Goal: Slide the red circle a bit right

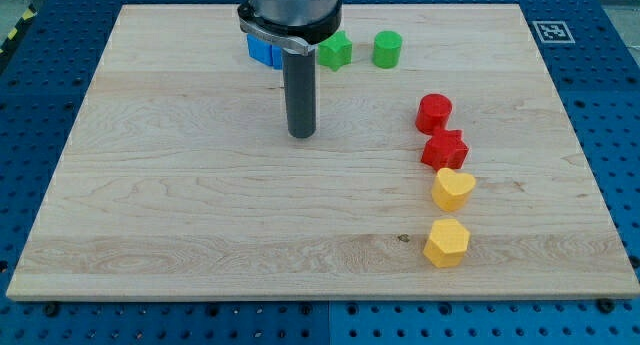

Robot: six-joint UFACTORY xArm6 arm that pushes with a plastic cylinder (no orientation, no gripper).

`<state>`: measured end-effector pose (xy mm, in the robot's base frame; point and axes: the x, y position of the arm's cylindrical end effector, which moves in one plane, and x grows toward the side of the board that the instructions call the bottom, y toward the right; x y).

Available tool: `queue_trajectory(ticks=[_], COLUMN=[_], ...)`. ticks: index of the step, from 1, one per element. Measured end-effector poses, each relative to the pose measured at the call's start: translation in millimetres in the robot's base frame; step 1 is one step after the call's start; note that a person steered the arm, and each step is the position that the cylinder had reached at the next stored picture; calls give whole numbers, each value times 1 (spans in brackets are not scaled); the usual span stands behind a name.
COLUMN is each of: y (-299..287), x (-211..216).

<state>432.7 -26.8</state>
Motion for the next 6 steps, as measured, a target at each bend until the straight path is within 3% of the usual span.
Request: queue_trajectory(ticks=[4,6], y=[7,44], x=[-16,-20])
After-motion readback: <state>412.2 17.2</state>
